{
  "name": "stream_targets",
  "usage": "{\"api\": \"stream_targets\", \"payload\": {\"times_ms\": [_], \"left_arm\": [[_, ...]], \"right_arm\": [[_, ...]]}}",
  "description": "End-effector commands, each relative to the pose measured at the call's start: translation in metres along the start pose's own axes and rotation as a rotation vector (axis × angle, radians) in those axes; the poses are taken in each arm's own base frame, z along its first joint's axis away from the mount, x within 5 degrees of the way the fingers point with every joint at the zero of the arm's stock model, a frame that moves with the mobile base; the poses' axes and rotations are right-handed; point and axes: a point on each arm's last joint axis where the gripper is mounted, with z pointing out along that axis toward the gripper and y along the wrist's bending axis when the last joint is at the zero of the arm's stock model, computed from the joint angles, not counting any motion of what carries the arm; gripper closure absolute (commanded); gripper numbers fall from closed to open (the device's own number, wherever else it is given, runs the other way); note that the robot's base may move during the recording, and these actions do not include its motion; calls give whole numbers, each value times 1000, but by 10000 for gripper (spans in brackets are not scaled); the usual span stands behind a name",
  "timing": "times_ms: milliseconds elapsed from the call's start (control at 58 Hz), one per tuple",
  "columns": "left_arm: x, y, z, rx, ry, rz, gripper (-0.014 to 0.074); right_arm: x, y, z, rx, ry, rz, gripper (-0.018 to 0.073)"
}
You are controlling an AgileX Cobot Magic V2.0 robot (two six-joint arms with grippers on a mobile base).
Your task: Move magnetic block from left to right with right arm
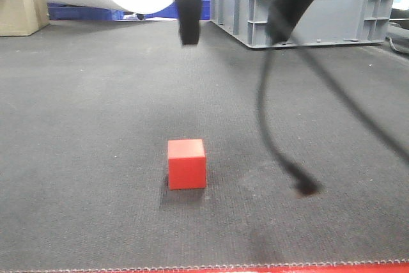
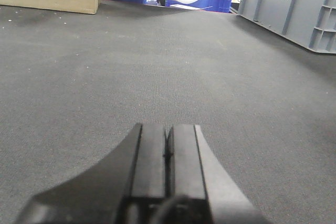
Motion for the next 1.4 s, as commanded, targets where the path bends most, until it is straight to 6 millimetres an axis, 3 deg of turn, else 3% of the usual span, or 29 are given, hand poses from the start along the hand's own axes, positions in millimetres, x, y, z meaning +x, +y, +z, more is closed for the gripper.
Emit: {"api": "stream_targets", "payload": {"times_ms": [0, 155, 242, 345, 414, 587, 811, 1139, 1380], "left_arm": [[-5, 0, -1, 3, -83, -5, 713], [-5, 0, -1, 3, -83, -5, 713], [-5, 0, -1, 3, -83, -5, 713], [-5, 0, -1, 3, -83, -5, 713], [-5, 0, -1, 3, -83, -5, 713], [-5, 0, -1, 3, -83, -5, 713], [-5, 0, -1, 3, -83, -5, 713], [-5, 0, -1, 3, -83, -5, 713], [-5, 0, -1, 3, -83, -5, 713]], "right_arm": [[-2, -19, -32, -50, -146, -31, -64], [10, -56, -36, -46, -205, 31, -12], [17, -78, -39, -40, -222, 92, 136], [29, -106, -42, -27, -231, 185, 403], [36, -123, -45, -12, -247, 245, 522], [54, -162, -50, 51, -292, 284, 504], [75, -193, -59, 115, -454, 96, 504], [108, -198, -60, 152, -850, -5, 504], [164, -196, -59, 157, -1029, -18, 504]]}}
